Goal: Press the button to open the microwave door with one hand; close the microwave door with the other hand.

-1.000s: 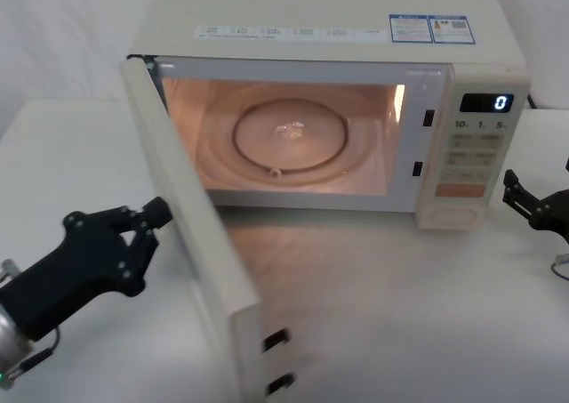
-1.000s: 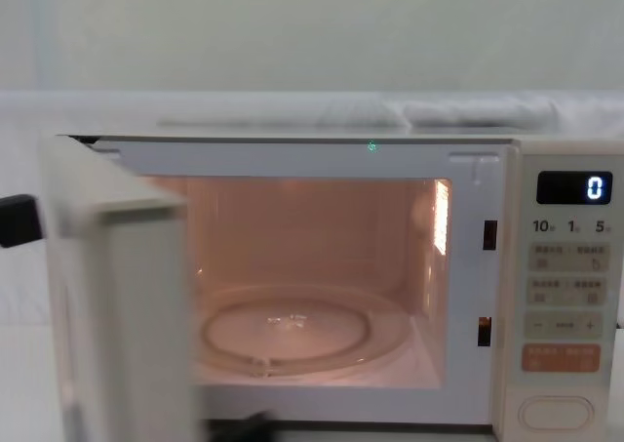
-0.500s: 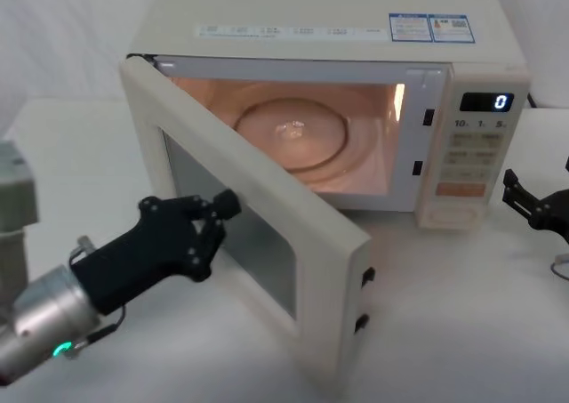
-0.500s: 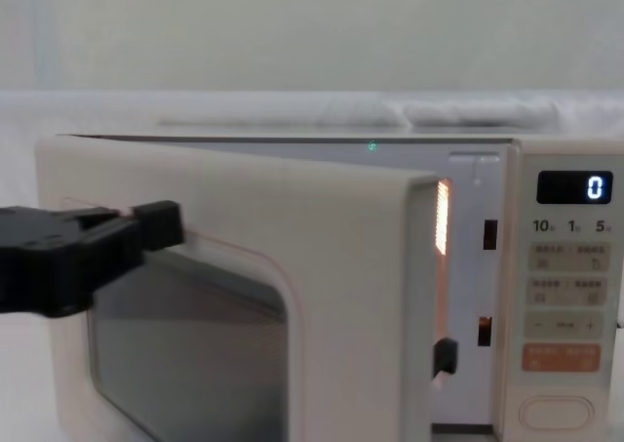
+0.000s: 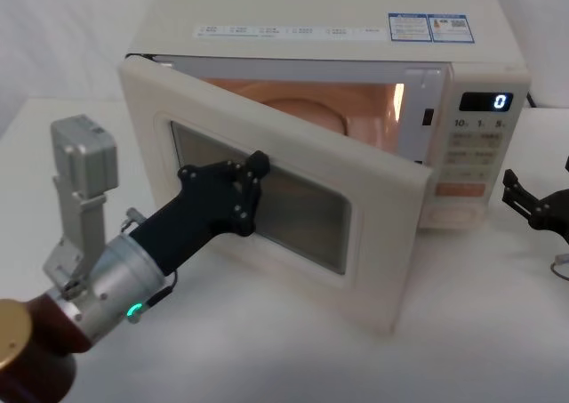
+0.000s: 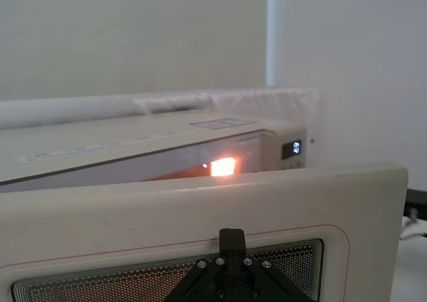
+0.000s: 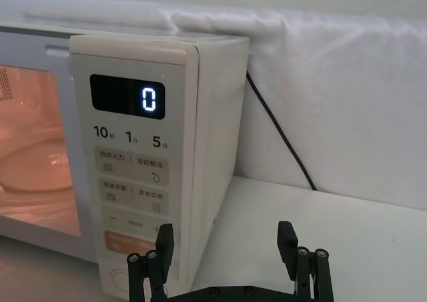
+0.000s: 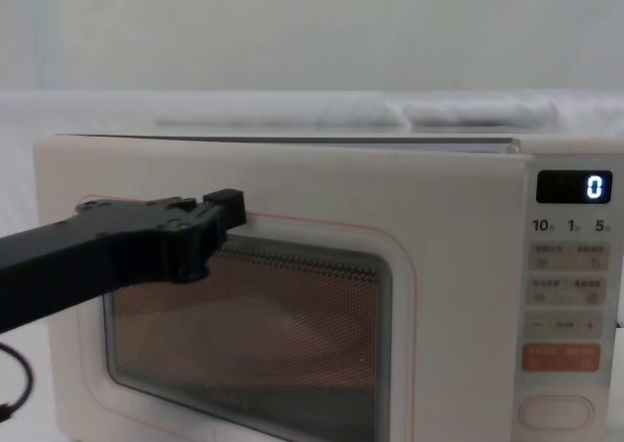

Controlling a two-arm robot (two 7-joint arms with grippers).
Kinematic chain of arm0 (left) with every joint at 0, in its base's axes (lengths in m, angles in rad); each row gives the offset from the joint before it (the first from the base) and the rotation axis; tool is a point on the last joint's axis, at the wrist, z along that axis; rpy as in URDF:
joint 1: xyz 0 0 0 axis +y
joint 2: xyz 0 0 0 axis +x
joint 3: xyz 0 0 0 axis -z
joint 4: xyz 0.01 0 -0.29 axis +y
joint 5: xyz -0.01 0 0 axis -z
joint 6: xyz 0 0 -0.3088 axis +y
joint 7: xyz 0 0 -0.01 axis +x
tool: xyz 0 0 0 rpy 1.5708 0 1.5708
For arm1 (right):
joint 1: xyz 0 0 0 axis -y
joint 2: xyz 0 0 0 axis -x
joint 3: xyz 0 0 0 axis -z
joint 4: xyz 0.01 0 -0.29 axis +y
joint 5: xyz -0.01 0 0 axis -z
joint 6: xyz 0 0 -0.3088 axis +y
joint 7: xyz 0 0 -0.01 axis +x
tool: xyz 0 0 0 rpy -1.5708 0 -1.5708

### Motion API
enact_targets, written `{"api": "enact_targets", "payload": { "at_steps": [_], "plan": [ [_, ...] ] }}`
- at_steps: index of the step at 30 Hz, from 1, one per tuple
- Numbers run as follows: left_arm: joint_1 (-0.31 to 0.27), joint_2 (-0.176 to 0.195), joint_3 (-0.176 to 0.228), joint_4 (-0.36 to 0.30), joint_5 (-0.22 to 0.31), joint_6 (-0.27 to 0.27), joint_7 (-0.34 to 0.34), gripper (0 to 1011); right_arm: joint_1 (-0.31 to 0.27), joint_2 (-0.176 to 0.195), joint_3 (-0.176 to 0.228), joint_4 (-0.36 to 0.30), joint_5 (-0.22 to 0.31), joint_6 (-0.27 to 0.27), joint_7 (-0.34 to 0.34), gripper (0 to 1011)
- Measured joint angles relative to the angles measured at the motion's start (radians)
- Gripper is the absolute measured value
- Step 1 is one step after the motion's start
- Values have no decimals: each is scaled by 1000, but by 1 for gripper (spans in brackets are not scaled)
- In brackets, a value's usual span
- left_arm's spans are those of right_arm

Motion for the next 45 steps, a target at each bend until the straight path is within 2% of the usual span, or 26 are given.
{"api": "enact_targets", "payload": {
  "at_steps": [7,9,13,14,19,33,45],
  "plan": [
    [-44,-63,31,29,44,16,64,0,0,0,0,0,0,0,0,1002],
    [-59,-94,42,40,68,19,93,0,0,0,0,0,0,0,0,1002],
    [-72,-123,50,51,88,20,114,0,0,0,0,0,0,0,0,1002],
    [-82,-142,54,58,98,20,121,0,0,0,0,0,0,0,0,1002],
    [-102,-170,67,77,109,26,121,0,0,0,0,0,0,0,0,1002],
    [-162,-212,94,135,134,49,99,0,0,0,0,0,0,0,0,1002],
    [-238,-244,127,193,139,65,66,0,0,0,0,0,0,0,0,1002]
  ]
}}
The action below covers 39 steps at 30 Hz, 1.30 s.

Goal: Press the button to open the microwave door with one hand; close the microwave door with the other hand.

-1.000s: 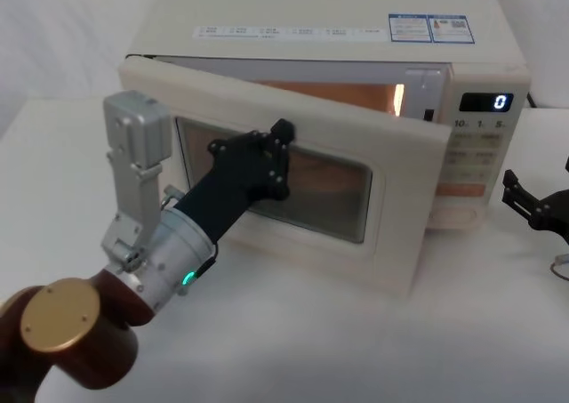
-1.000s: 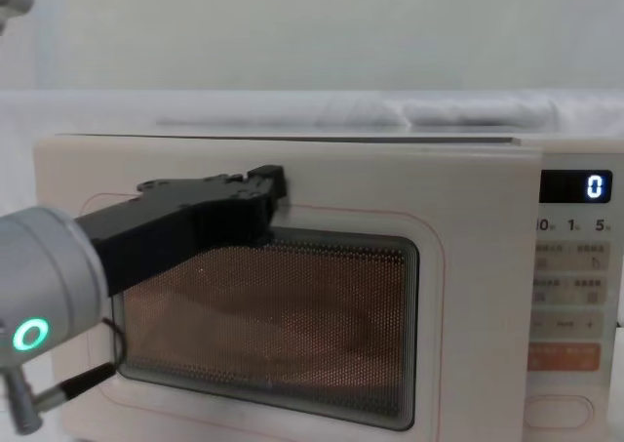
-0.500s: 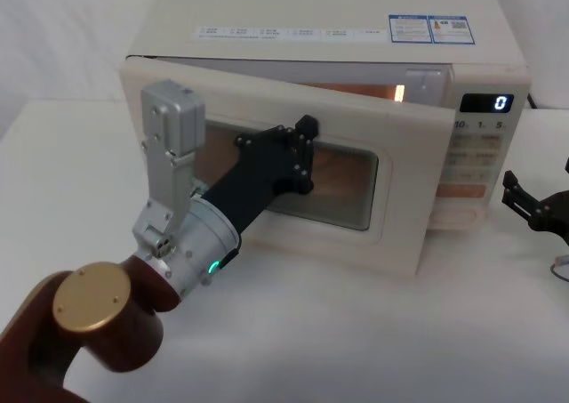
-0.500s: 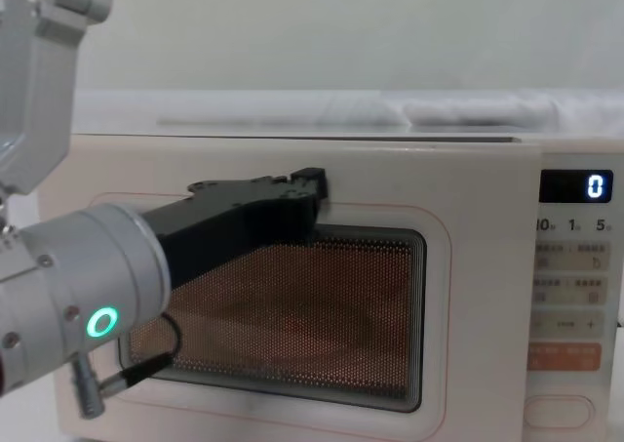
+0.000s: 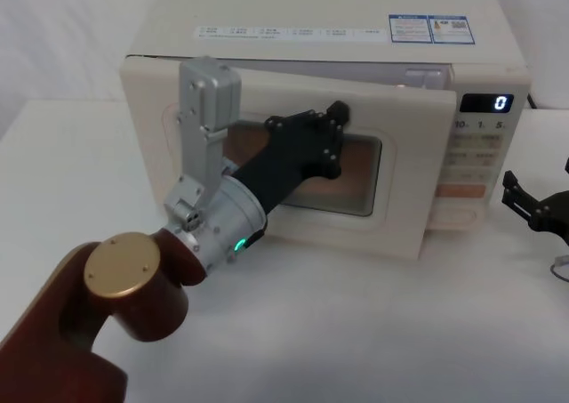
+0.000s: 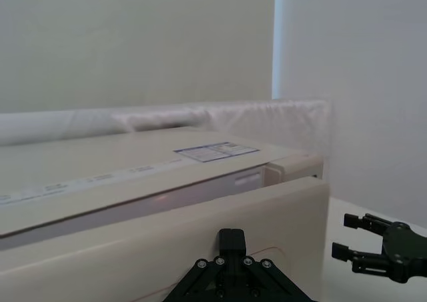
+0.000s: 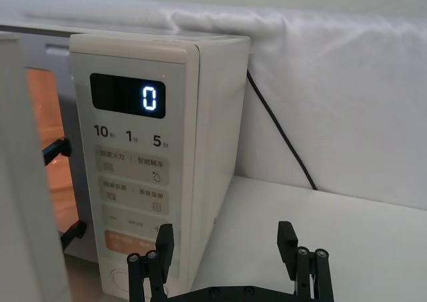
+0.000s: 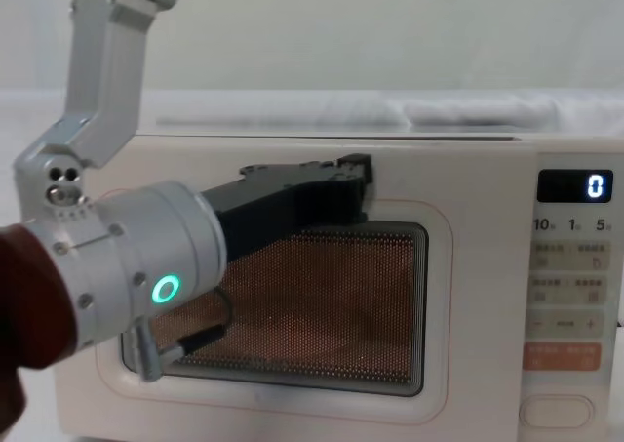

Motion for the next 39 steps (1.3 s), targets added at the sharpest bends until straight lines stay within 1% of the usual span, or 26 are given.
{"api": "enact_targets", "payload": {
  "at_steps": [9,15,17,32,39],
  "plan": [
    [-64,-24,29,57,2,8,-20,0,0,0,0,0,0,0,0,1002],
    [-93,-32,48,84,-1,14,-38,0,0,0,0,0,0,0,0,1002],
    [-109,-35,59,96,-3,19,-49,0,0,0,0,0,0,0,0,1002],
    [-162,-54,96,143,-14,30,-66,0,0,0,0,0,0,0,0,1002],
    [-177,-58,100,152,-9,38,-52,0,0,0,0,0,0,0,0,1002]
  ]
}}
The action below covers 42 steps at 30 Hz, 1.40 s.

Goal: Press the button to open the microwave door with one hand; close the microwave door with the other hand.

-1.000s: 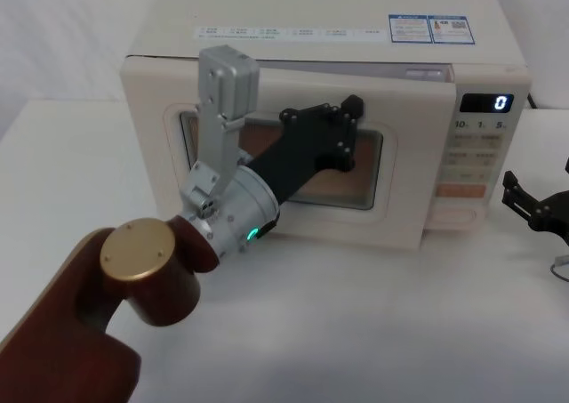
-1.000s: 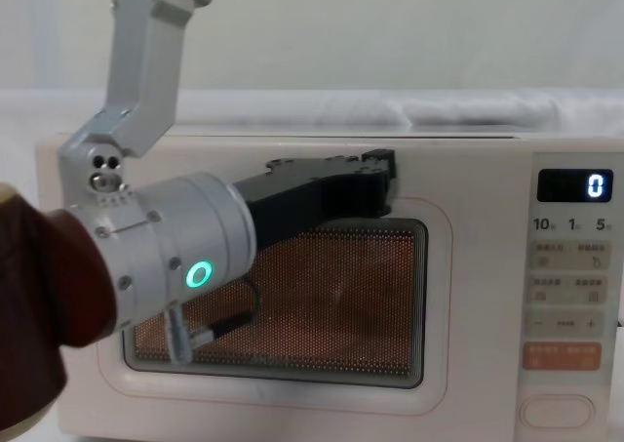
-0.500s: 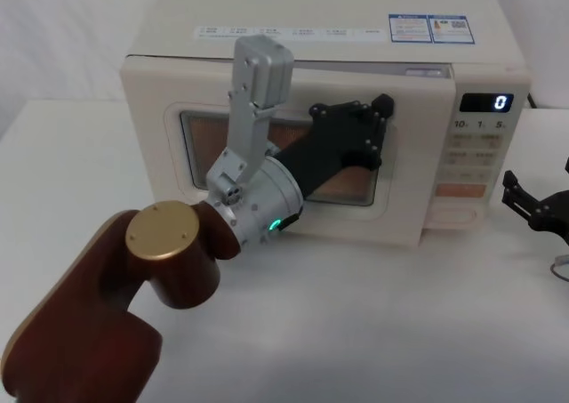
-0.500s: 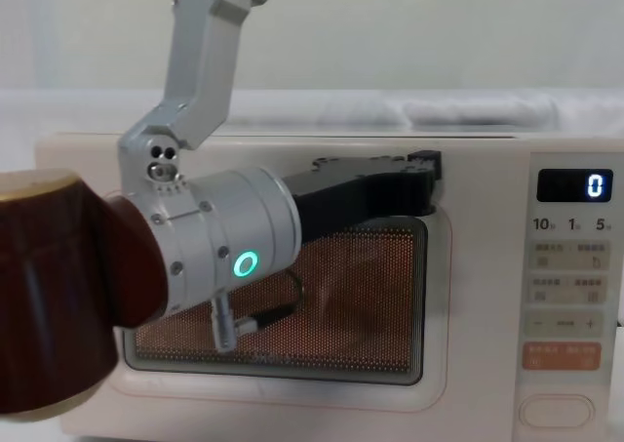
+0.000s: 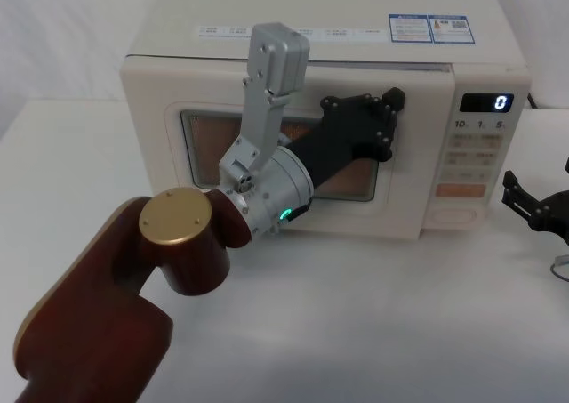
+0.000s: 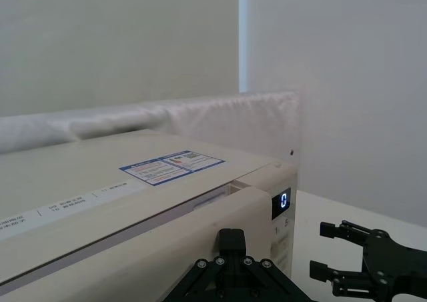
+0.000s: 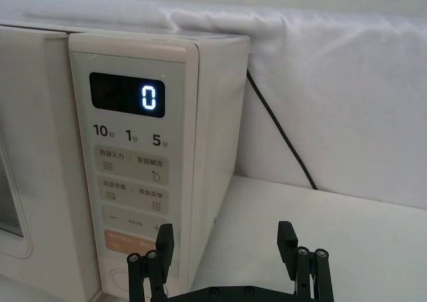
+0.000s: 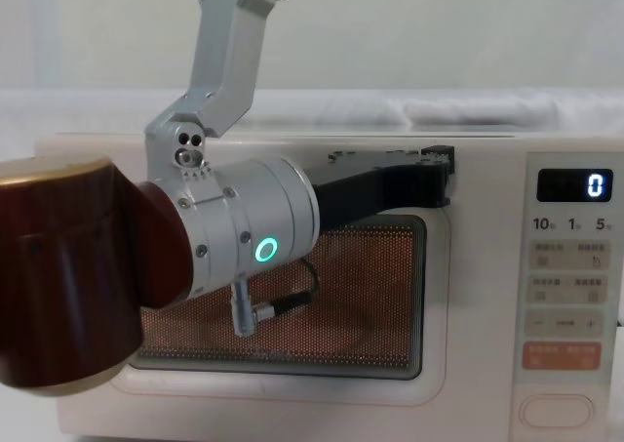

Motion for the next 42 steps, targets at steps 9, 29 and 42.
{"api": "enact_targets", "payload": {
  "at_steps": [9,29,42],
  "plan": [
    [-1,-5,4,0,24,11,29,0,0,0,0,0,0,0,0,1002],
    [7,-27,-22,3,50,19,62,0,0,0,0,0,0,0,0,1002],
    [17,-37,-31,5,51,13,63,0,0,0,0,0,0,0,0,1002]
  ]
}}
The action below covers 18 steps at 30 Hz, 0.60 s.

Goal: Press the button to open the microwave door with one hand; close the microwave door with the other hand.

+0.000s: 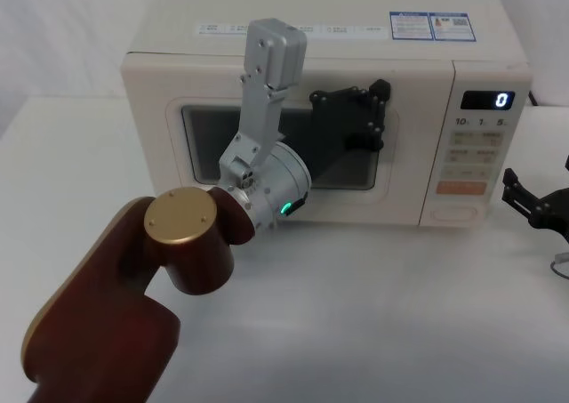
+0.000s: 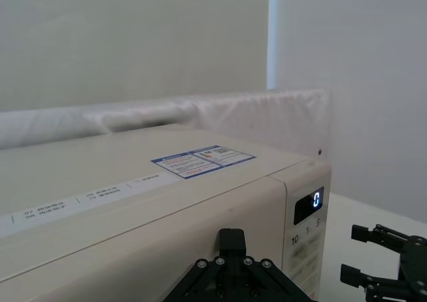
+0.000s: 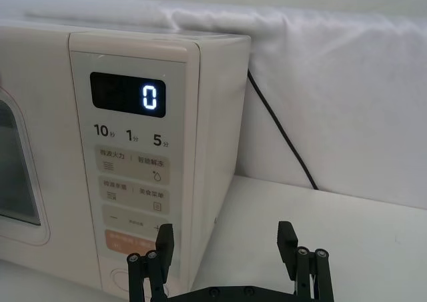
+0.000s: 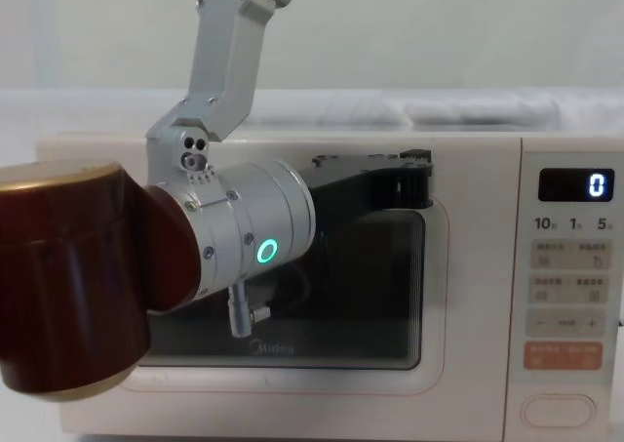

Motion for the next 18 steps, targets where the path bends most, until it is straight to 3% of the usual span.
{"api": "enact_targets", "payload": {
  "at_steps": [9,13,18],
  "plan": [
    [26,10,-2,-41,-82,-35,-86,0,0,0,0,0,0,0,0,1002],
    [66,42,5,-106,-125,-39,-109,0,0,0,0,0,0,0,0,1002],
    [104,73,5,-155,-141,-40,-106,0,0,0,0,0,0,0,0,1002]
  ]
}}
